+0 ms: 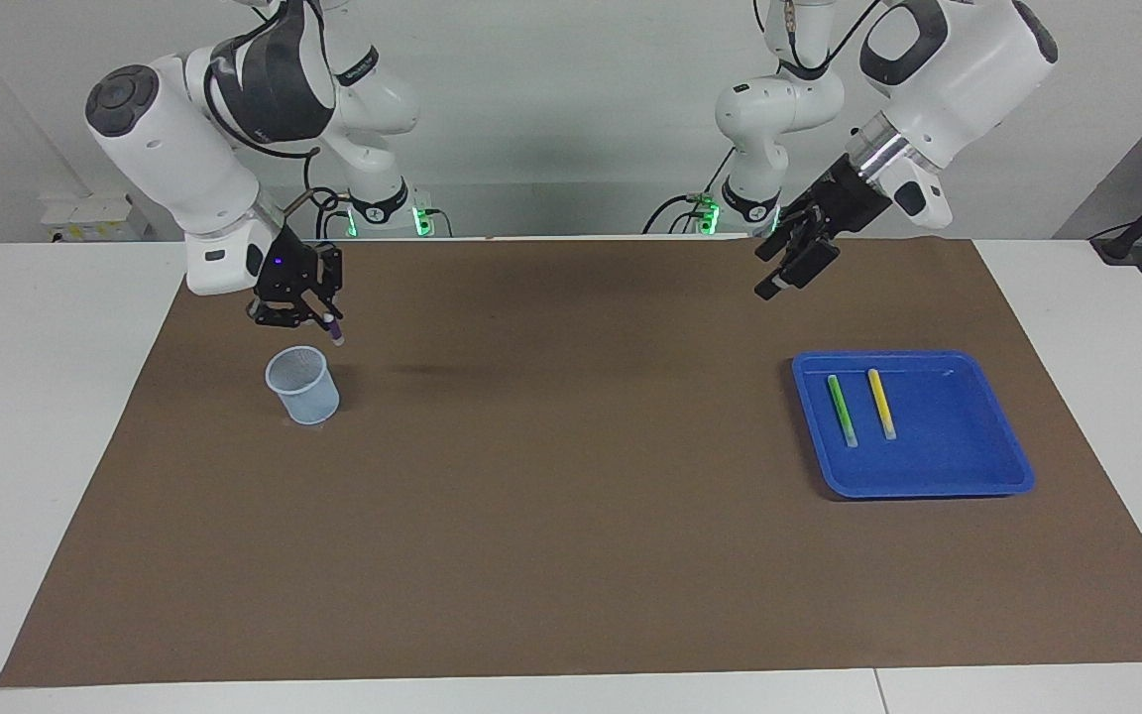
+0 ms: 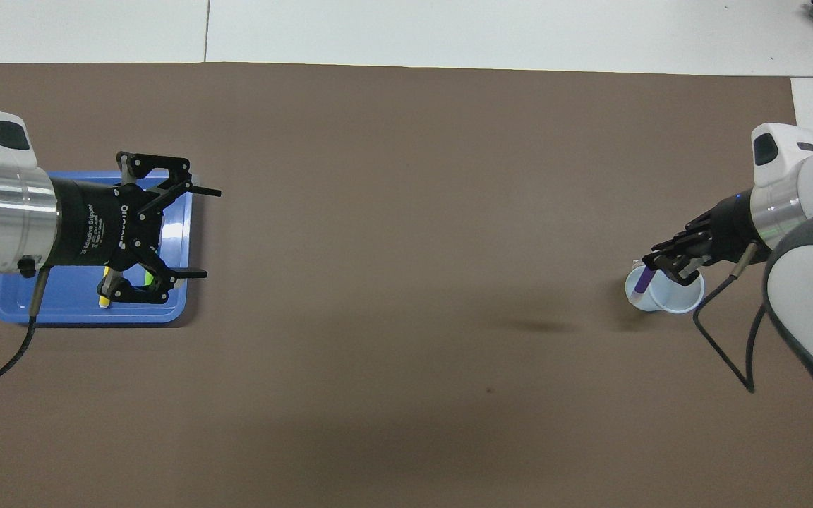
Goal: Right arm passes pens to left for tray arrangement
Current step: 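Pull the purple pen from the cup with the right gripper, then bring the purple pen toward the left gripper while the left gripper approaches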
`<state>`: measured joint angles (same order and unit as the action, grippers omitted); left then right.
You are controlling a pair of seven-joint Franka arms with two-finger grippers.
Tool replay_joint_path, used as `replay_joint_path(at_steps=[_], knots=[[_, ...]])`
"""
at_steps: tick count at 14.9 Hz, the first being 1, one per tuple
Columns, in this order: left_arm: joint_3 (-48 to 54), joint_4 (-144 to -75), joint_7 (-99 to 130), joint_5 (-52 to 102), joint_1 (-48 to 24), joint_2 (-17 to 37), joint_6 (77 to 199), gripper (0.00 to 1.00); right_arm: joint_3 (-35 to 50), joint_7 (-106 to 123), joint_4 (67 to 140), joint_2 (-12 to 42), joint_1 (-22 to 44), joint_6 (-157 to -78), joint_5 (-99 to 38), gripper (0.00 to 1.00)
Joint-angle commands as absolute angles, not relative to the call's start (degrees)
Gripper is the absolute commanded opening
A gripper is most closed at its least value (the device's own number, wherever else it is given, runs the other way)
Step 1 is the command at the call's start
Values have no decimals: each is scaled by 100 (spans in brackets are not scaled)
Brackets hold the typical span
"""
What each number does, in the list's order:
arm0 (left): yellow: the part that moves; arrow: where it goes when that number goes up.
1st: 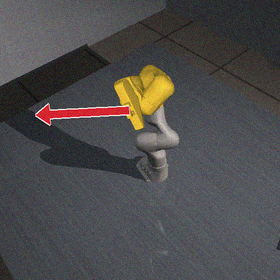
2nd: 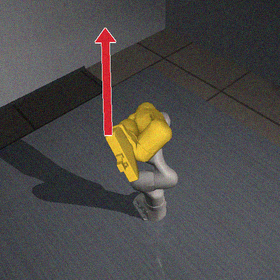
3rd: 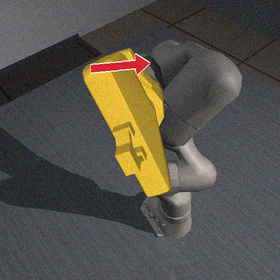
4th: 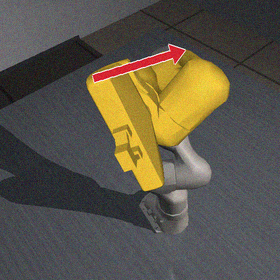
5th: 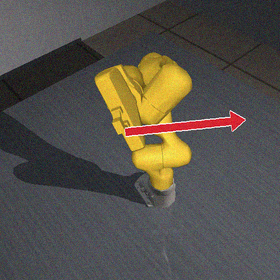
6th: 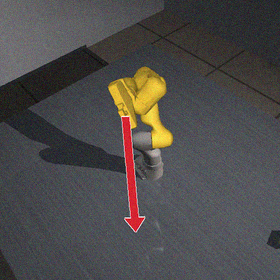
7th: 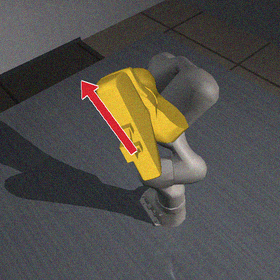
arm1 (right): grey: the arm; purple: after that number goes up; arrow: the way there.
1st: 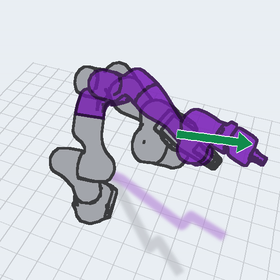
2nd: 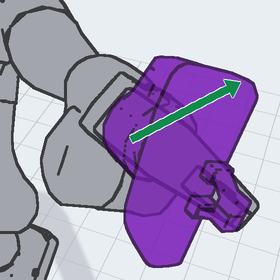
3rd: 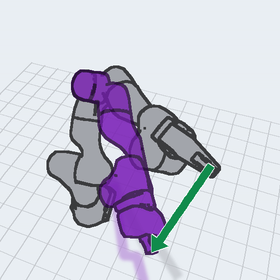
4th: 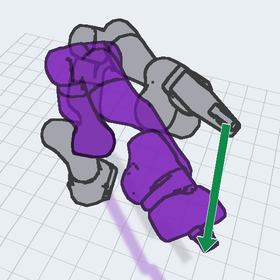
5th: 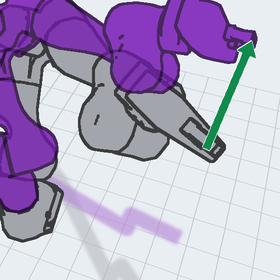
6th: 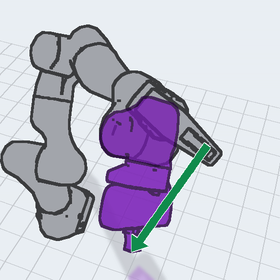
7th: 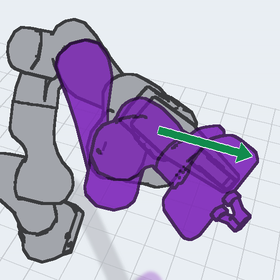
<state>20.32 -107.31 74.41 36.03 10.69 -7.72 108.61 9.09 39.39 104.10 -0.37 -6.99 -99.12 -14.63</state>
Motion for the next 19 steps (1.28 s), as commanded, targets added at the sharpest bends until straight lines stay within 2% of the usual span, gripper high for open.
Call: replay_joint_path(at_steps=[1,5,9,12,19], knots=[[1978,-11266,8557,3971,862,-1089,11494,99,1229,2520,10388,-26,-703,-9957,-2098,0],[1986,-11531,8868,4323,800,-1230,11672,99,1459,-117,10616,-105,-379,-10667,-3424,0],[1986,-11707,9602,4438,475,-1336,11698,97,1459,-2087,11046,-210,560,-12116,-3822,0],[1995,-11829,10421,4421,300,-1423,11733,97,1459,-3064,11416,-290,1220,-13399,-4043,0],[2004,-12576,10907,4333,-351,-1784,12506,97,1459,-4455,11417,-220,2012,-14773,-4377,0]])
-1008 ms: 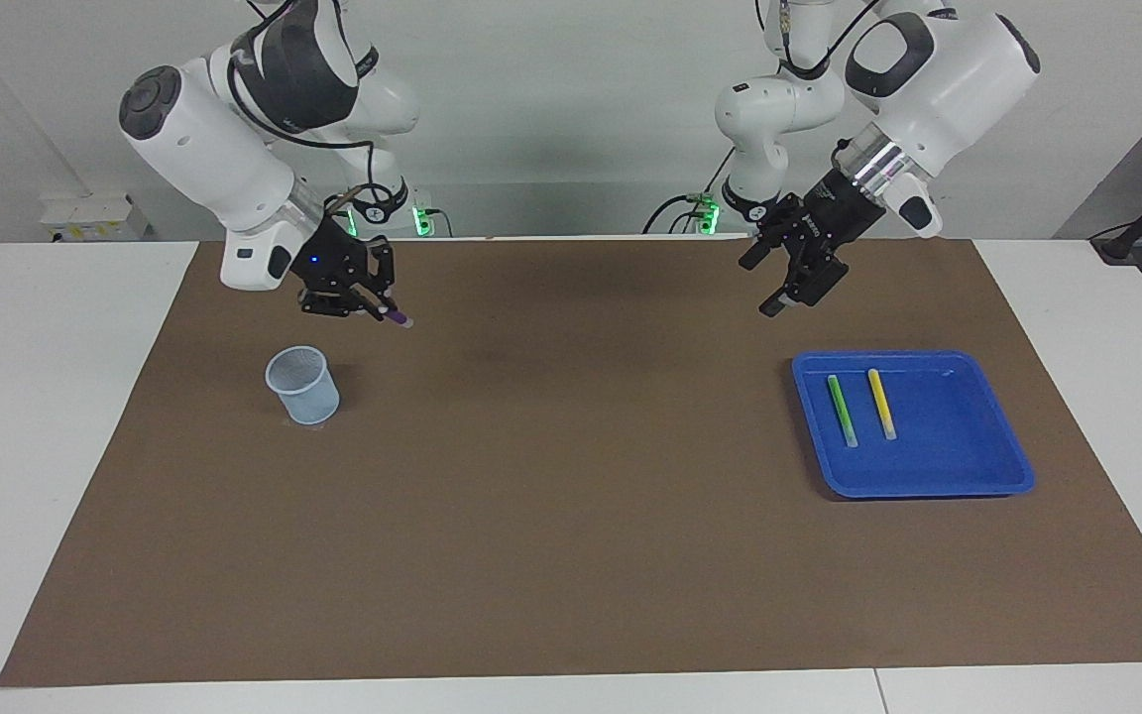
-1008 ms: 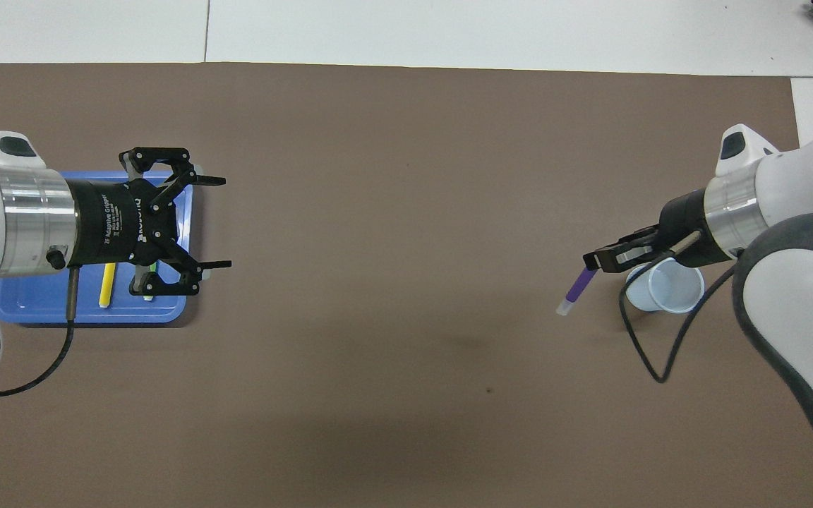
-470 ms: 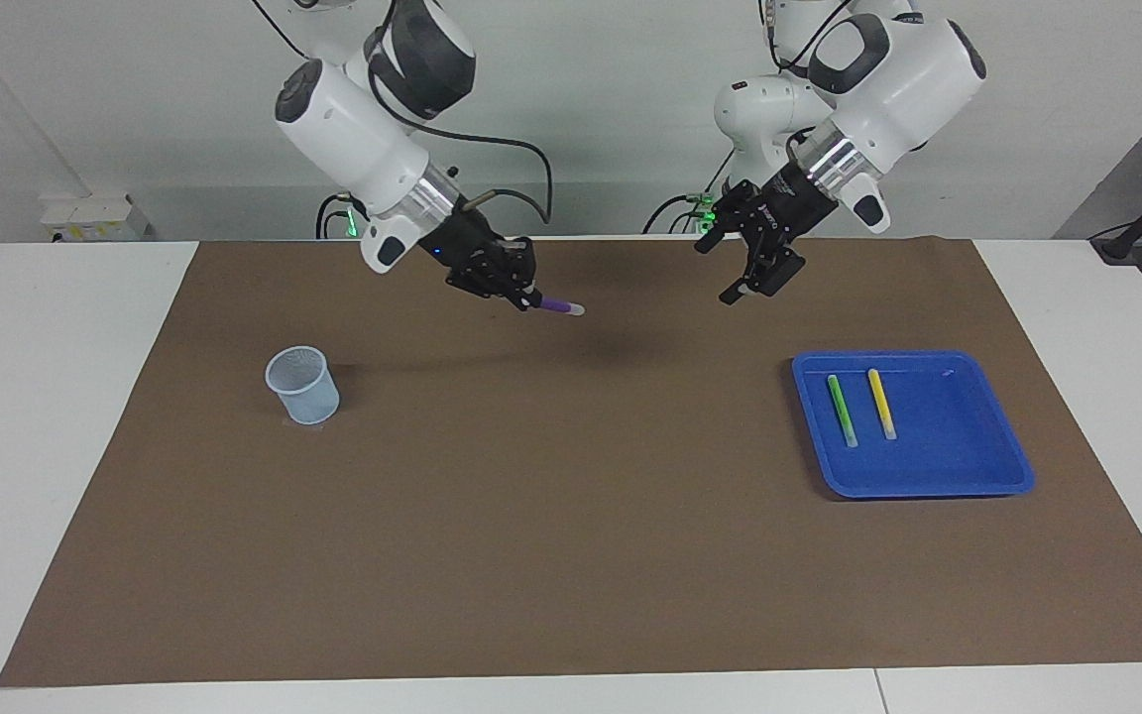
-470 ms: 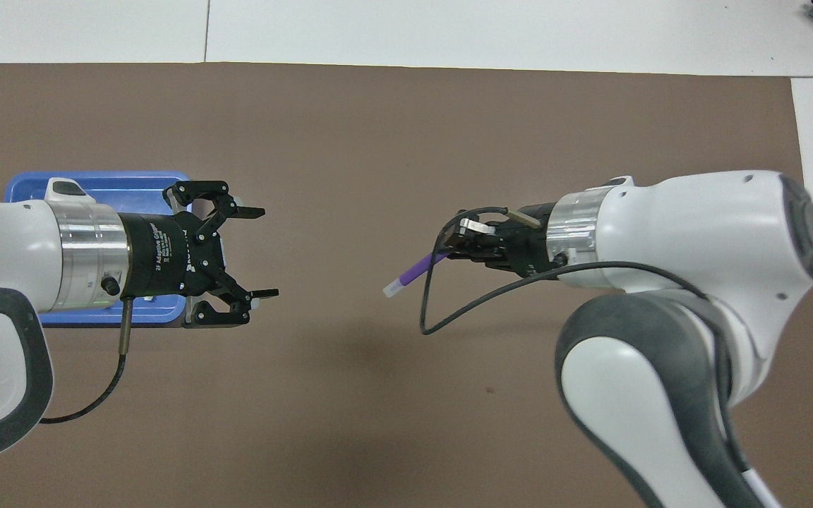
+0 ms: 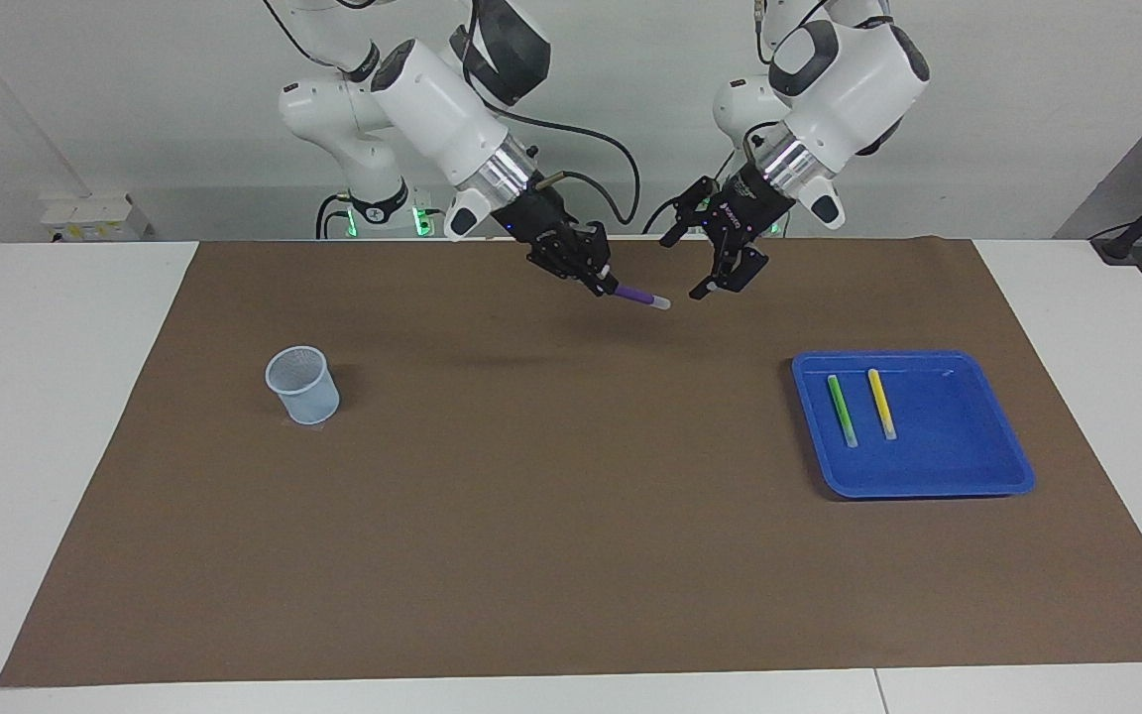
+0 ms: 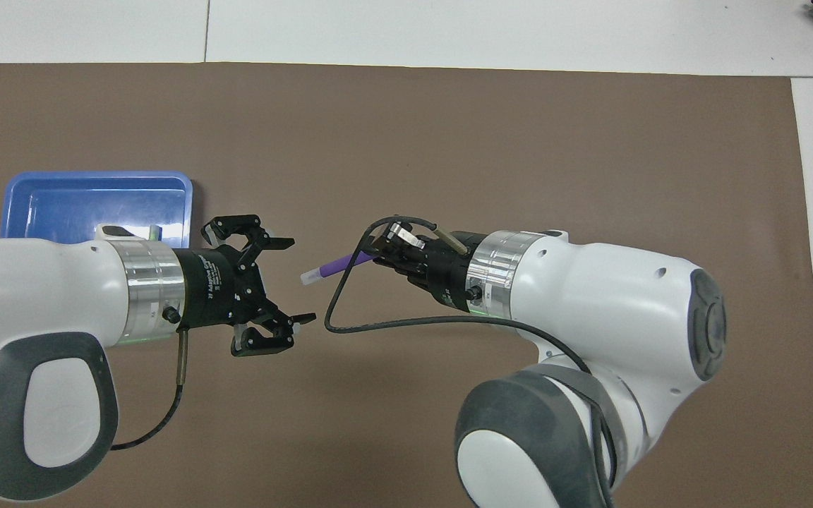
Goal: Right arm passes pens to left for tray arrangement
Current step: 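Bring the purple pen toward the left gripper while the left gripper approaches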
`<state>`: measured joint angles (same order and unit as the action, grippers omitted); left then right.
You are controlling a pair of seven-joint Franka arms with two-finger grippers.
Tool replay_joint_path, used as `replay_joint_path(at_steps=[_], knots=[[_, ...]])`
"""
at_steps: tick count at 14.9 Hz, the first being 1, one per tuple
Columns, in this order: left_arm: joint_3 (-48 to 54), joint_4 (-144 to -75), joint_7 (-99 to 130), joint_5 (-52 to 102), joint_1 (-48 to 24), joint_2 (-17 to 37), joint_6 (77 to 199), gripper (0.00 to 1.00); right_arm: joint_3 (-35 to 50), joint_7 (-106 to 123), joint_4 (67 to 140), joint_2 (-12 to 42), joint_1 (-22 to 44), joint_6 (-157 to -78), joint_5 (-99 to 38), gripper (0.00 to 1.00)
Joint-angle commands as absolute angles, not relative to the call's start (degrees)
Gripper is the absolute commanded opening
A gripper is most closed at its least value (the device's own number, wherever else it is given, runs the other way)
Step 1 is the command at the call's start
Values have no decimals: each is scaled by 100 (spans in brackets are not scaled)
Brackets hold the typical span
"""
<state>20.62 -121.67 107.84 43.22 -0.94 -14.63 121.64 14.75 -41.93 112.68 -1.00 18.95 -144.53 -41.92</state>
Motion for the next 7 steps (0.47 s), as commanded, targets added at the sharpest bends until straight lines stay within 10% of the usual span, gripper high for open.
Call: replay_joint_path(at_steps=[1,7], knots=[[2004,-12629,10925,4342,-421,-1802,12646,97,1459,-4491,11417,-211,2082,-14861,-4377,0],[2030,-12735,10942,4342,-729,-1828,13077,94,1459,-4439,11408,-185,2074,-14889,-4377,0]])
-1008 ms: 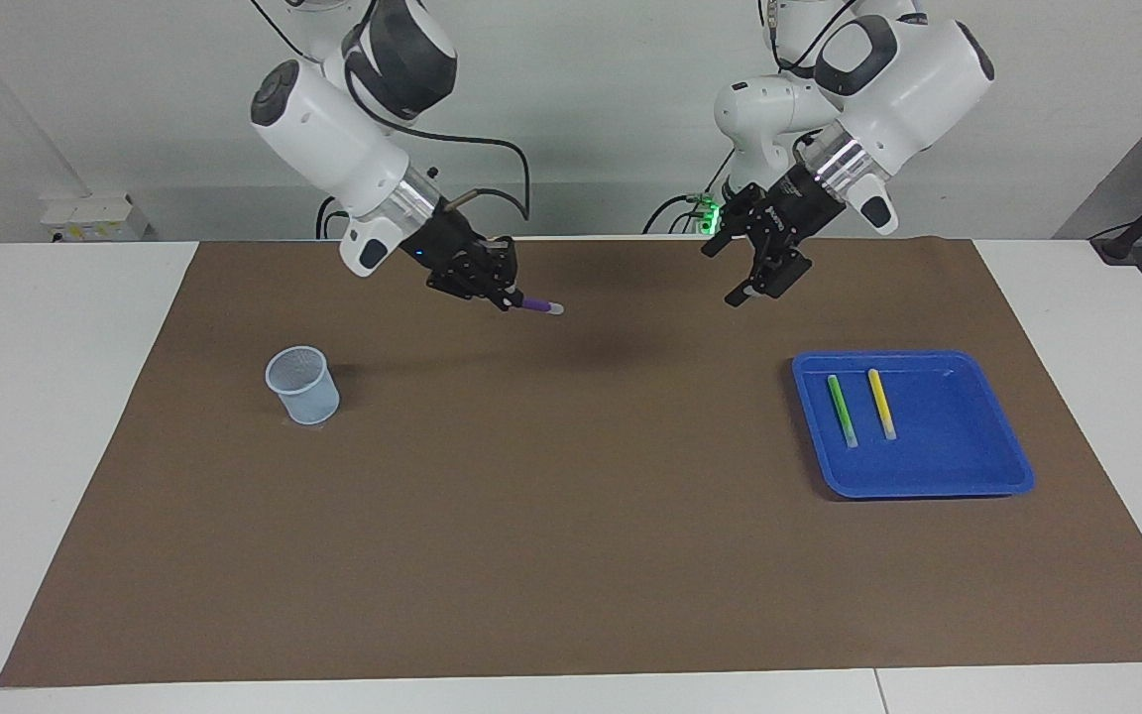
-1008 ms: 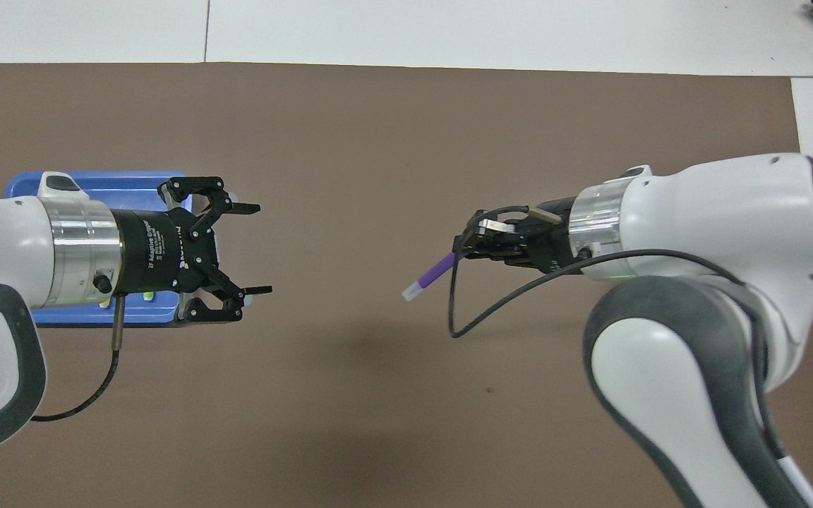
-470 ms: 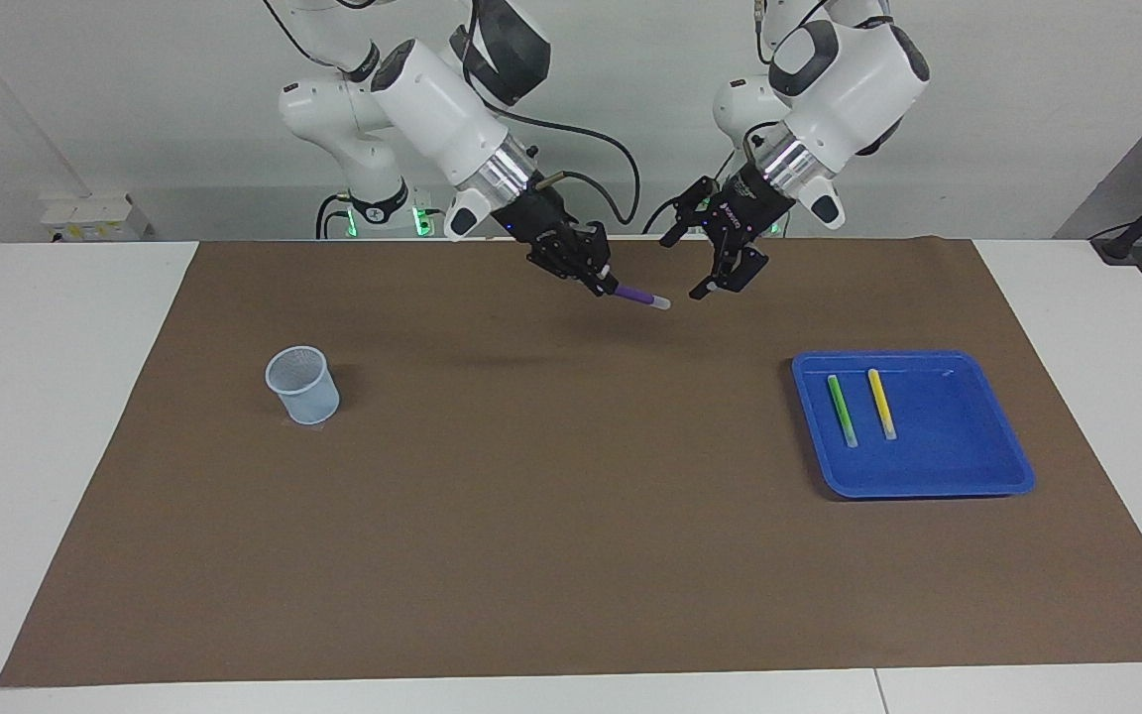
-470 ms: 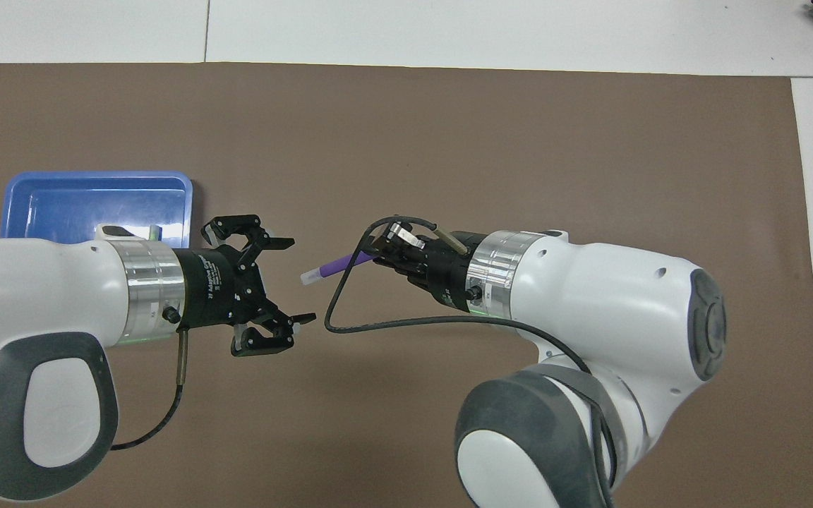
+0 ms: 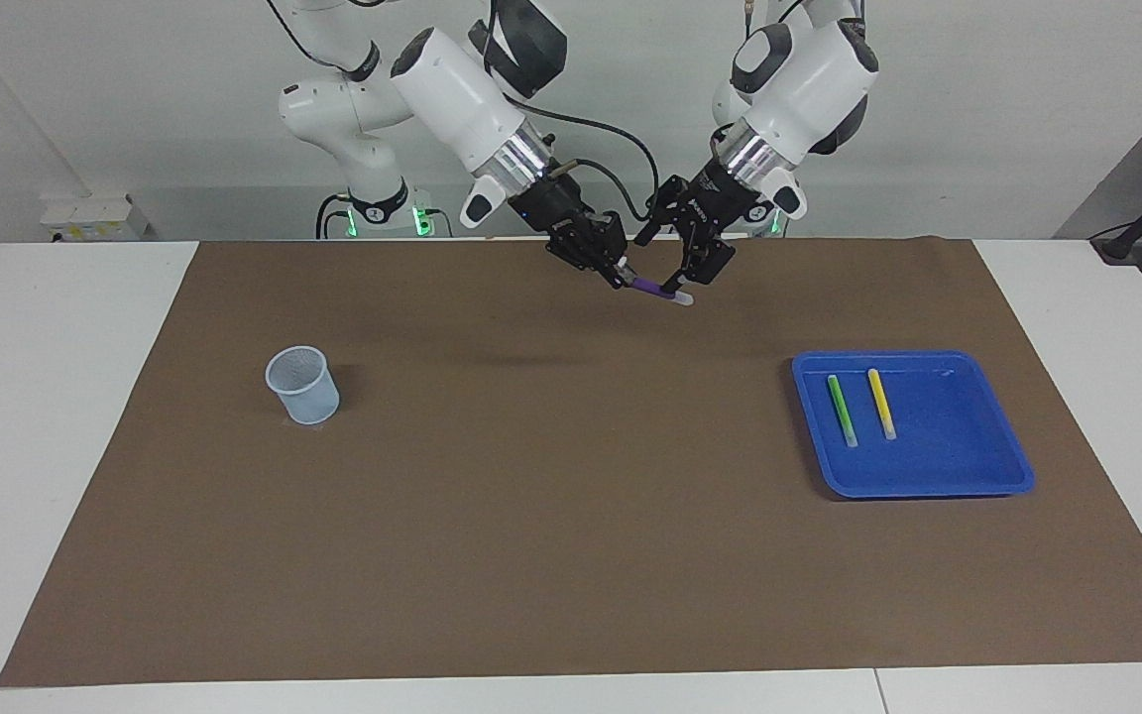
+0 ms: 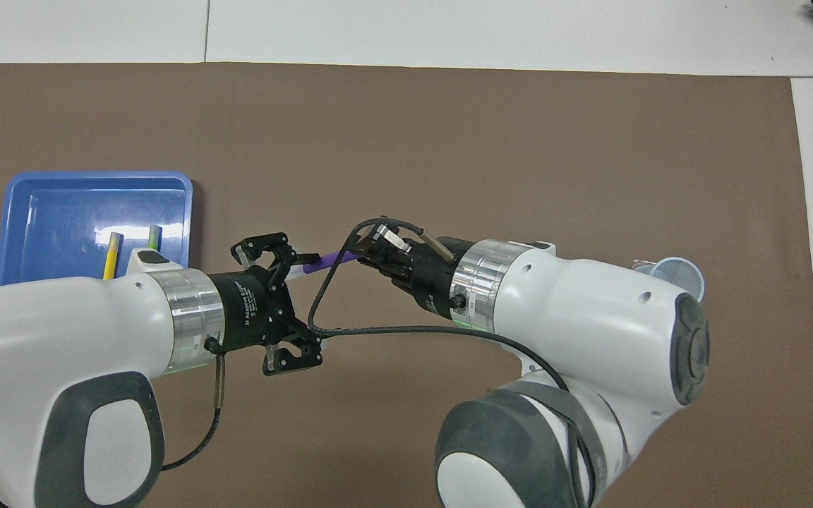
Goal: Right arm passes pens to left for tray arrangement
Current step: 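Bring the purple pen toward the left gripper while the left gripper approaches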
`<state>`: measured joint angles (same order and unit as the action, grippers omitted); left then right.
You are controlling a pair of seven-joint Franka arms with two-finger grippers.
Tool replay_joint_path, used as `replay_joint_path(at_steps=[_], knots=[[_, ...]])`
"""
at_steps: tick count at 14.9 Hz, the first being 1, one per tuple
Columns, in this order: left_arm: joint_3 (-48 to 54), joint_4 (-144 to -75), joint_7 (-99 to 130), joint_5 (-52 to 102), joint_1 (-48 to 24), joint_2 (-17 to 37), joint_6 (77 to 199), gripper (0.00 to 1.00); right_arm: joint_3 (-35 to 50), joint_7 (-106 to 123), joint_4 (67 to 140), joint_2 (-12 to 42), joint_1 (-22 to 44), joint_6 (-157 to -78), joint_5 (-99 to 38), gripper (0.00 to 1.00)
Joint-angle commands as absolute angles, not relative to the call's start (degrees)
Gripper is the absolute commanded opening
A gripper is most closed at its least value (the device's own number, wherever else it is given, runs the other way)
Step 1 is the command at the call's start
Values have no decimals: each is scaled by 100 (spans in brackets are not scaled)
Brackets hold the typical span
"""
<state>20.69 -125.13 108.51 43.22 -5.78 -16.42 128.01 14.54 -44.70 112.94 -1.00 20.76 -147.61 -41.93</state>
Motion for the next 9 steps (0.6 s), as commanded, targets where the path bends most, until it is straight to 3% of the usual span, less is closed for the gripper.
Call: replay_joint_path(at_steps=[1,9], knots=[[2065,-12770,10960,4342,-756,-1828,13209,94,1459,-4430,11408,-185,2074,-14889,-4377,0],[2136,-12858,10890,4333,-800,-1705,14158,92,1459,-4229,11347,-132,2004,-14828,-4377,0]])
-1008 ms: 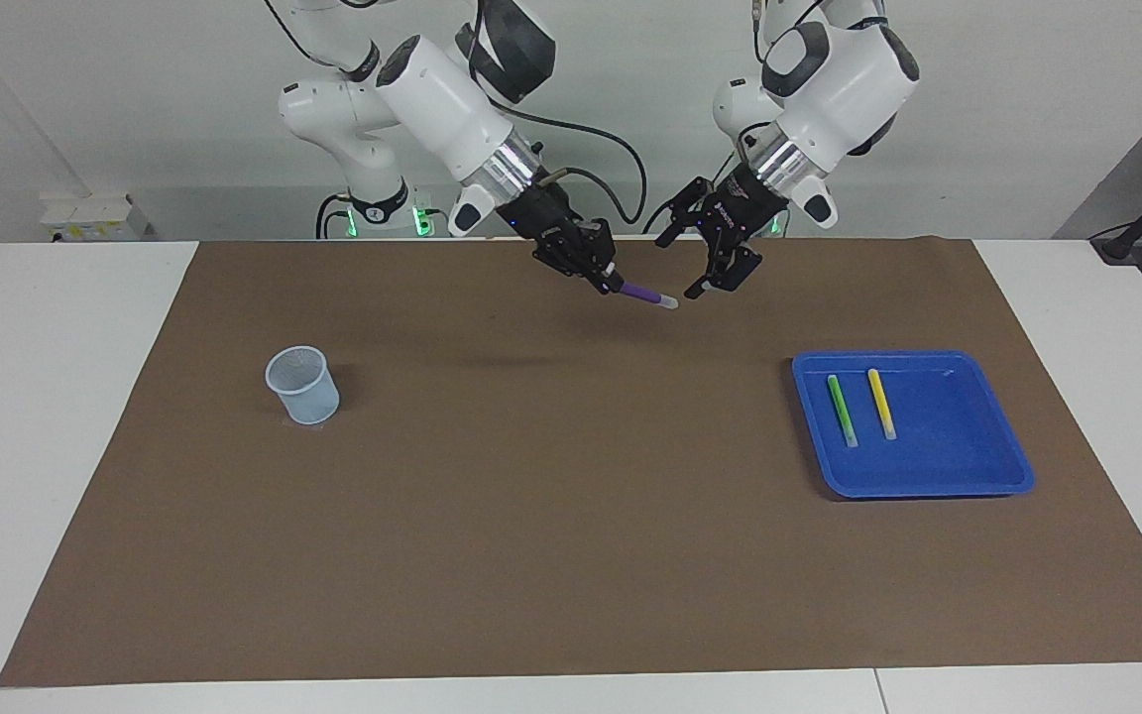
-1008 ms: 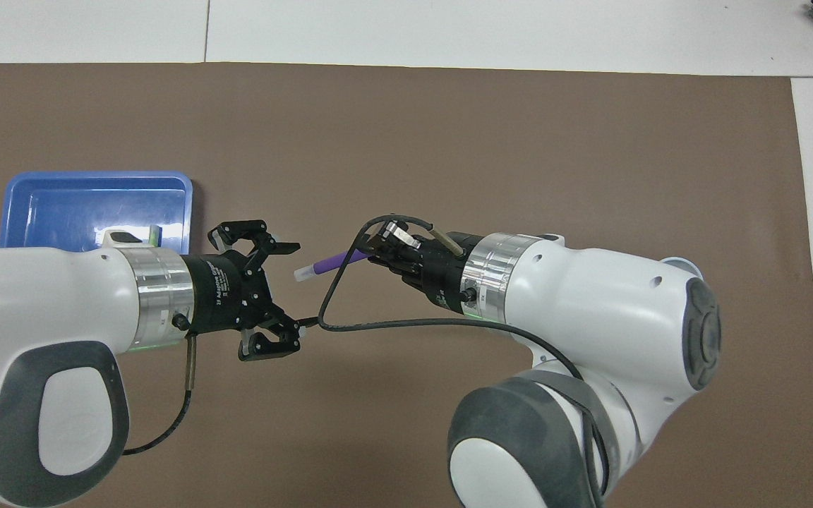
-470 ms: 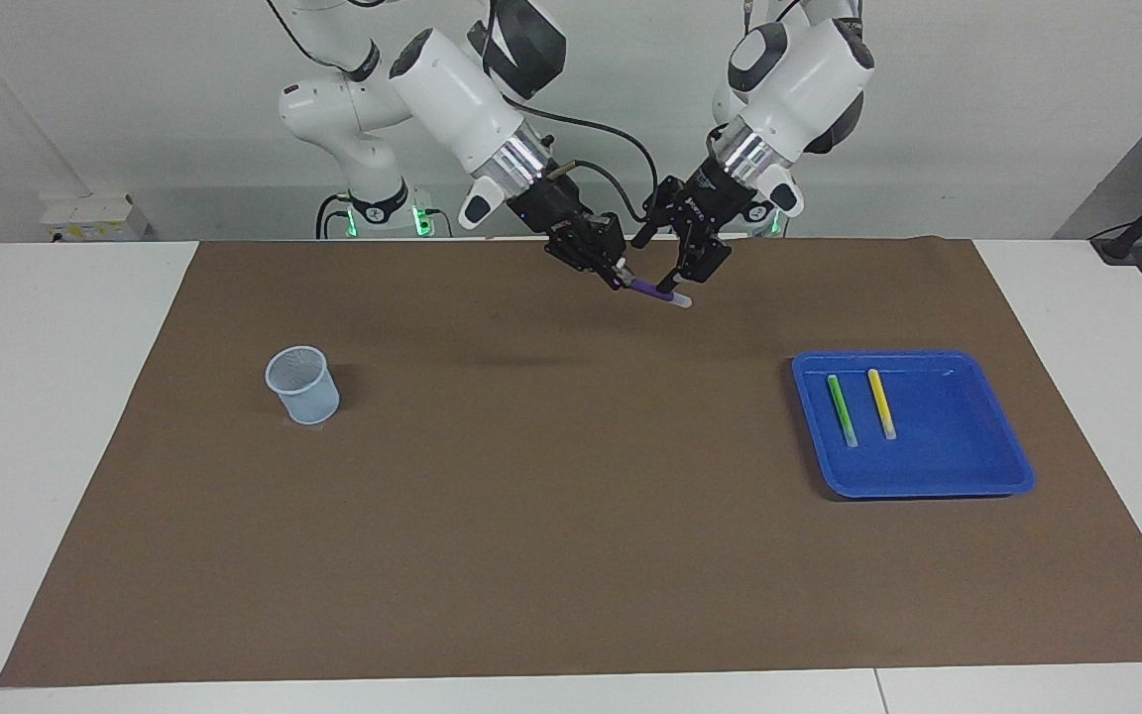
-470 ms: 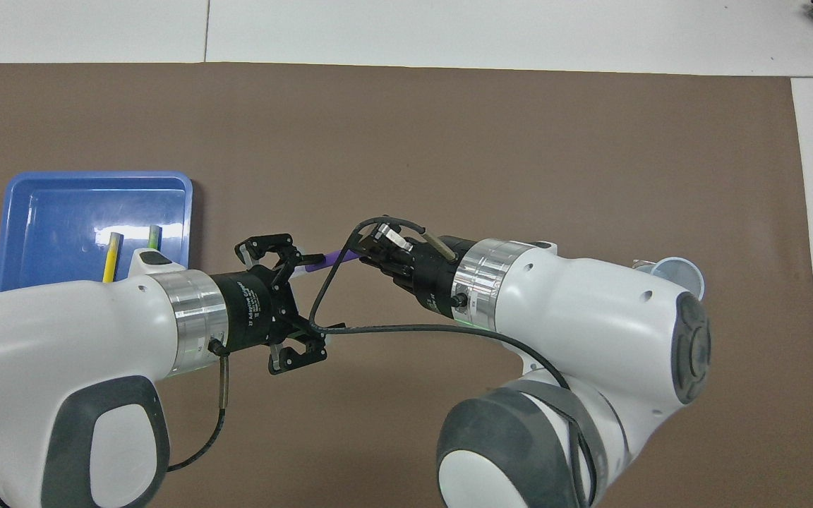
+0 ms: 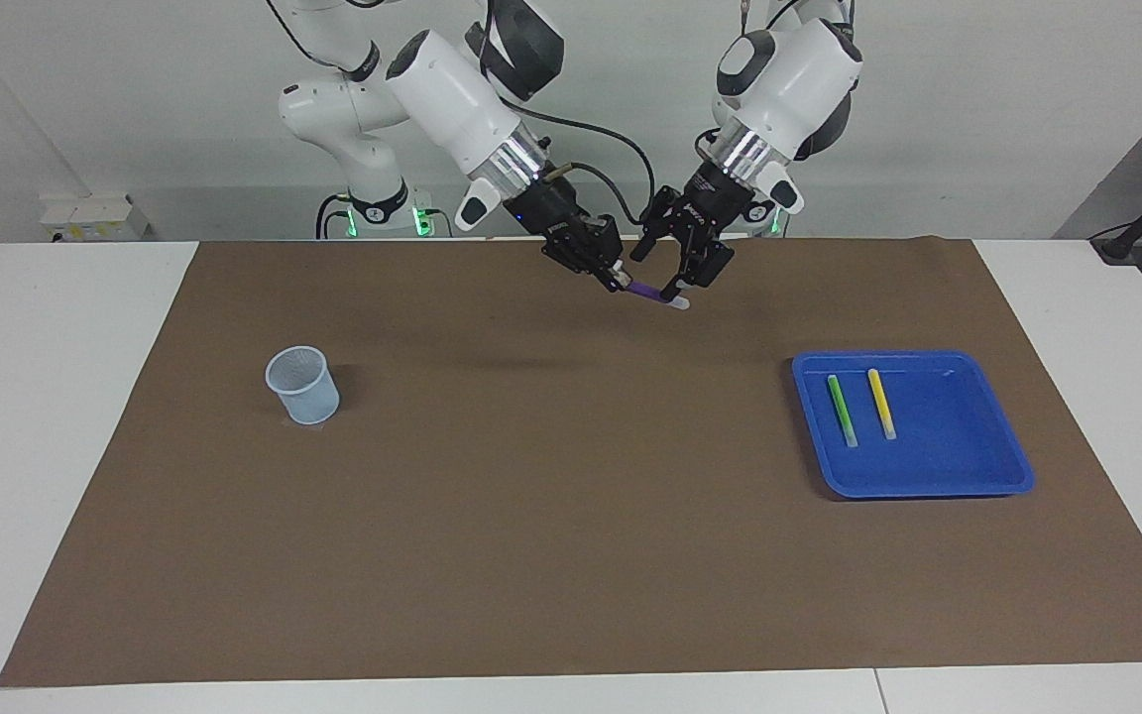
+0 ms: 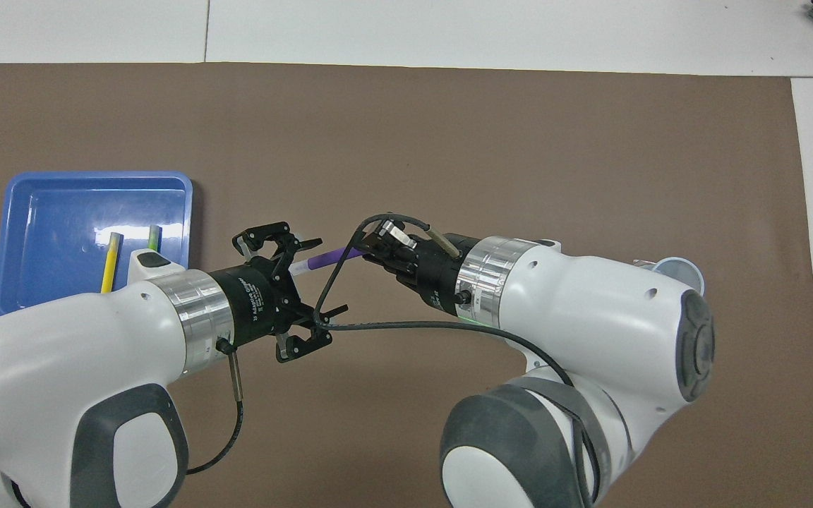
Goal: Right arm passes pens to left for tray arrangement
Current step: 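Bring the purple pen toward the left gripper while the left gripper approaches, then close the left gripper on the purple pen and open the right gripper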
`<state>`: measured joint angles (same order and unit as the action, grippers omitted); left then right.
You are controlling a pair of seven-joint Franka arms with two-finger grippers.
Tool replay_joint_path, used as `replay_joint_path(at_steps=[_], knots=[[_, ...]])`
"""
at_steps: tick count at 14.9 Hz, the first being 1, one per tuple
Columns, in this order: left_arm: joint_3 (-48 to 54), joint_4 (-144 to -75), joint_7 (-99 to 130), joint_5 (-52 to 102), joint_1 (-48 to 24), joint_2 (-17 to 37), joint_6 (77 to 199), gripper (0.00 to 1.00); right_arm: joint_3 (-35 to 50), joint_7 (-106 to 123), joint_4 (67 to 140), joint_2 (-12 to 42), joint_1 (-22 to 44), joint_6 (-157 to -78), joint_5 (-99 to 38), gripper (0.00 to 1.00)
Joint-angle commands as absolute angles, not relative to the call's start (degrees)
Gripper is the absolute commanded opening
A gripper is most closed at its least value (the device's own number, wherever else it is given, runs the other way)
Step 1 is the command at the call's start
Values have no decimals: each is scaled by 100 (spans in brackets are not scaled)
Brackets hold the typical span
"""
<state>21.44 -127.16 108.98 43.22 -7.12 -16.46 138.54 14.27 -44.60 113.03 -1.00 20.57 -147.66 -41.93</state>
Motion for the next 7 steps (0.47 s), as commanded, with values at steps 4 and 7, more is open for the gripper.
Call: replay_joint_path(at_steps=[4,7], knots=[[2136,-12858,10794,4342,-1072,-1406,14686,90,1459,-4175,11259,-158,2013,-14257,-4377,0],[2136,-12850,10696,4333,-1072,-1362,14625,90,1459,-4175,11197,-167,2013,-13949,-4377,0]])
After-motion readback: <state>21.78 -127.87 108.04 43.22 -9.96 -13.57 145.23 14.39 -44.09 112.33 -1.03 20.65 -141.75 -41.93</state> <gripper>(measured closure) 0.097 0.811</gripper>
